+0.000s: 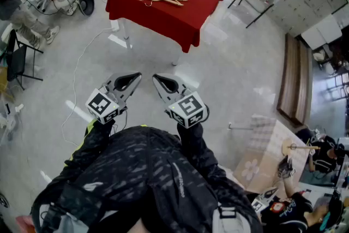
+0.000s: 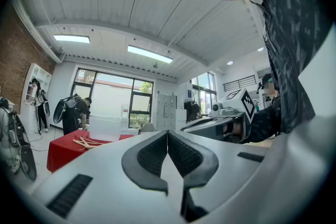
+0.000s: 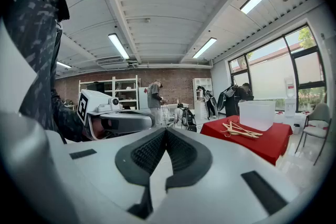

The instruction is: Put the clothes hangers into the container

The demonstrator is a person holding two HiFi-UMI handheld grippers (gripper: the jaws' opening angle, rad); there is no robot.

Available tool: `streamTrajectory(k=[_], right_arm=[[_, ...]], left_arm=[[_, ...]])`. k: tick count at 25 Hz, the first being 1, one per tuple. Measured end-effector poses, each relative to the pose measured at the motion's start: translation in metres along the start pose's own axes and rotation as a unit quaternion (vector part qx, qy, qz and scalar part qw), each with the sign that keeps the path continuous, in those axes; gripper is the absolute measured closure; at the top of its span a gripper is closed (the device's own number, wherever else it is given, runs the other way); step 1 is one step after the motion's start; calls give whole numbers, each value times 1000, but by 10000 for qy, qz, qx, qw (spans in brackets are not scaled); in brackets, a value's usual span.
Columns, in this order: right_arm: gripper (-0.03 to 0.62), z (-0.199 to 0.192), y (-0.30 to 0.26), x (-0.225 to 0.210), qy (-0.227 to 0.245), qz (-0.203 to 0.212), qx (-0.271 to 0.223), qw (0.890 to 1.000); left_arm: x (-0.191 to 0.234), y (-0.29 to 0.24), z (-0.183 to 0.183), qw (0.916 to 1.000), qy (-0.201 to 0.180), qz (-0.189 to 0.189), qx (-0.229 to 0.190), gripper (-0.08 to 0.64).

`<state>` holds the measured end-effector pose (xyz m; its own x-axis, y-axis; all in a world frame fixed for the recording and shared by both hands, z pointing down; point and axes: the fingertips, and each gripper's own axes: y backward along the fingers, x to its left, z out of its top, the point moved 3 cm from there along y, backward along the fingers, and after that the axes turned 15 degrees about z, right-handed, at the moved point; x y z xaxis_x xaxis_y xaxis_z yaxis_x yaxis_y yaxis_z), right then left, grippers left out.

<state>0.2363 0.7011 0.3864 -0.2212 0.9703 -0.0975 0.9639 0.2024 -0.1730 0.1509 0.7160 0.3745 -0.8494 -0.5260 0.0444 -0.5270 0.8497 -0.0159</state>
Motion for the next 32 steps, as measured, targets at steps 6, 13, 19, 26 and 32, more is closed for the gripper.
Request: streamTrajectory(k=[6, 13, 19, 26, 32], right_arm=[[577, 1, -1, -7, -82, -15, -113, 9999], [577, -10, -9, -11, -77, -90, 180, 9998], [577, -16, -22, -13, -84, -98, 418, 9990], [577, -26, -38, -10, -174, -182, 633, 9977], [577, -27, -50, -4, -203, -86, 740, 9970]], left_arm=[[4, -5, 0, 10000, 73, 11, -24, 549], [14, -3, -5, 9999, 130, 10, 5, 549], [23, -2, -13, 9997, 191, -53, 132, 549], [36, 12, -36, 9990, 316, -60, 324, 549], [45, 14, -36, 9986, 382, 2, 371, 549]])
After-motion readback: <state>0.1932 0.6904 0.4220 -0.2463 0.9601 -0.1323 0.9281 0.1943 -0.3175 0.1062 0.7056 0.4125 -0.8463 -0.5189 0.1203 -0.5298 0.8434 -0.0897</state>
